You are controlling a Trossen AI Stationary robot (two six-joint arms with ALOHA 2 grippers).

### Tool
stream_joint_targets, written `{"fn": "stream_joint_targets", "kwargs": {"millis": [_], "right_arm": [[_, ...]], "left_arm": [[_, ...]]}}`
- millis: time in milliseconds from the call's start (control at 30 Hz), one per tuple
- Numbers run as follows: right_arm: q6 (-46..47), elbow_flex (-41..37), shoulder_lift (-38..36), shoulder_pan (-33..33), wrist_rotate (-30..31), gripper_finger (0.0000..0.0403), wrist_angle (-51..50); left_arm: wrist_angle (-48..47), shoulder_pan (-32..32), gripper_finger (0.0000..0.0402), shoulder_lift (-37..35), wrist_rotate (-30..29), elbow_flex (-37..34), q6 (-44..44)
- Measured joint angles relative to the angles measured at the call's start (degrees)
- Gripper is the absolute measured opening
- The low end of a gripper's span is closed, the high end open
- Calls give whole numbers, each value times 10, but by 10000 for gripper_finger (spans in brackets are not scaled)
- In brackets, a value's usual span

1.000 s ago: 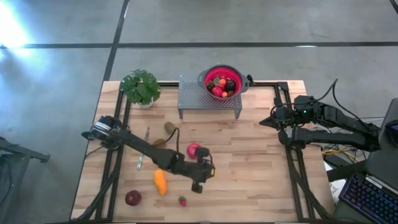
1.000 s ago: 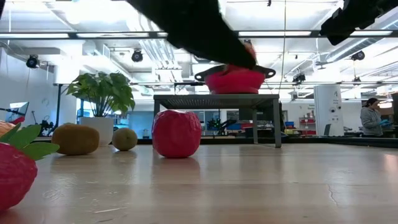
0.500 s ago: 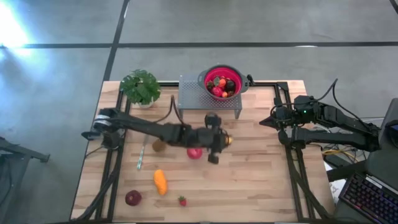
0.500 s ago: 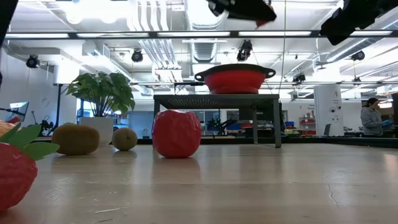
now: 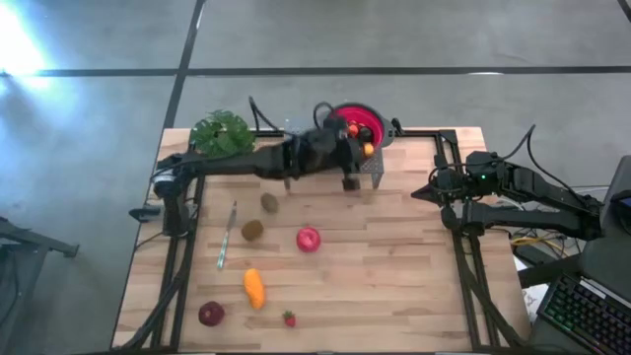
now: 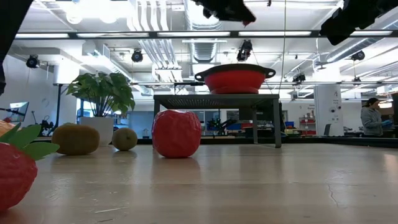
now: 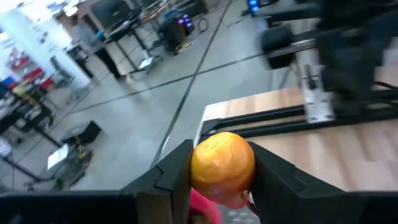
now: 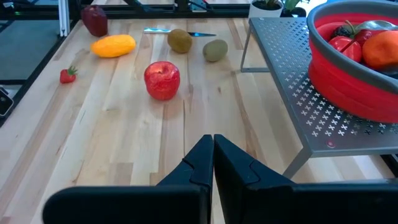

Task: Pick & Place Fruit
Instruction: Put the peach into the strainer bowl on the shelf

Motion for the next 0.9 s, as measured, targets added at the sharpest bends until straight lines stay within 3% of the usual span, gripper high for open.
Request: {"fn": "stream_joint_targets", "kwargs": {"millis": [433, 900], "right_arm": [[0, 0, 0, 0, 0, 8, 0], [1, 0, 0, 0, 0, 8, 0]], "left_arm": [[-2, 110, 139, 0, 15, -5, -24], [-29, 145, 140, 16, 16, -7, -47]]}}
